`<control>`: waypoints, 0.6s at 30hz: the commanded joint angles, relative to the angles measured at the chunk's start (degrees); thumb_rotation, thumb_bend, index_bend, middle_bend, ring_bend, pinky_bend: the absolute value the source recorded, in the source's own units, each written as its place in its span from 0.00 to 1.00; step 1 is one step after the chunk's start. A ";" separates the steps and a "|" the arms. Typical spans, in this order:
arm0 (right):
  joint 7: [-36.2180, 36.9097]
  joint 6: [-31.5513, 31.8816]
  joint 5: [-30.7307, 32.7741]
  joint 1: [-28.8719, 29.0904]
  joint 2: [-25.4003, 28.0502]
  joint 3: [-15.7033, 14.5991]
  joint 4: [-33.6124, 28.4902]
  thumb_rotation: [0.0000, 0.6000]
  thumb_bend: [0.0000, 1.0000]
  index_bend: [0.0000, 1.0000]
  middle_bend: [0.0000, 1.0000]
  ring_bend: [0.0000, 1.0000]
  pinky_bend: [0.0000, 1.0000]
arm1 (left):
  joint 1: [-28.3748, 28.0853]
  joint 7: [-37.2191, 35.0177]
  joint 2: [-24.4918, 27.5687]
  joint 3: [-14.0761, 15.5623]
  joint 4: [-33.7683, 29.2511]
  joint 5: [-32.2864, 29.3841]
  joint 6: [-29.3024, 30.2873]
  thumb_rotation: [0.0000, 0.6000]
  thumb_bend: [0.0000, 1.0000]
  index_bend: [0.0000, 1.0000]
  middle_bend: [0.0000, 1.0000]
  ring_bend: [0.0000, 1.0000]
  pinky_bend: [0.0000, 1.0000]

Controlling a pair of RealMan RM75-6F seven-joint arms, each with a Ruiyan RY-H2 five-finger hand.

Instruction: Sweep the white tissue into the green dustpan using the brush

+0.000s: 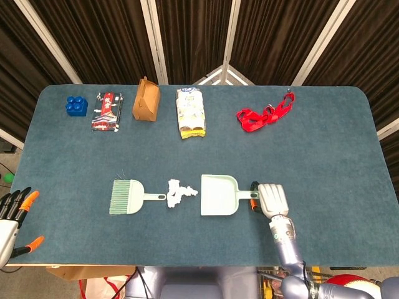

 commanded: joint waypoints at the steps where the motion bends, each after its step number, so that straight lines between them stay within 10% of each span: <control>1: 0.06 0.11 -0.04 0.29 -0.25 0.06 0.34 1.00 0.50 0.52 0.85 0.84 0.80 | -0.09 0.28 0.02 0.01 -0.30 -0.29 -0.37 1.00 0.00 0.00 0.00 0.00 0.05; 18: 0.39 1.36 -2.63 0.66 3.55 -0.83 -2.82 1.00 0.50 0.53 0.85 0.84 0.80 | -9.67 10.40 -0.05 -7.35 -6.33 -11.98 -13.66 1.00 0.02 0.00 0.03 0.07 0.15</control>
